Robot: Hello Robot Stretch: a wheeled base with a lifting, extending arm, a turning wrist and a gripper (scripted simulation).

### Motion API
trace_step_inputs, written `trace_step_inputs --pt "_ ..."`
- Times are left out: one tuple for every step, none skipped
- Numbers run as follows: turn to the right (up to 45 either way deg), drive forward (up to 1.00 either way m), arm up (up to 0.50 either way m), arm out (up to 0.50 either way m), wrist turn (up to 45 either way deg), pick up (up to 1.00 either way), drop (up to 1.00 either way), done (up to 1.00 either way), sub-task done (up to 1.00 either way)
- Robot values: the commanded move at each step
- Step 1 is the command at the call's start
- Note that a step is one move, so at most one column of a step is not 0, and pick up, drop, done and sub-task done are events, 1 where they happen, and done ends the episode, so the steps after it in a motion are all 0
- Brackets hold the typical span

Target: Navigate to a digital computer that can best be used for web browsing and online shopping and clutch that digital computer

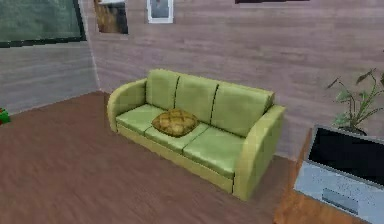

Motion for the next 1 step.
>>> trace_step_inputs --pt "45.0 0.0 0.0 0.0 0.0 0.0 0.0 0.0 0.0"
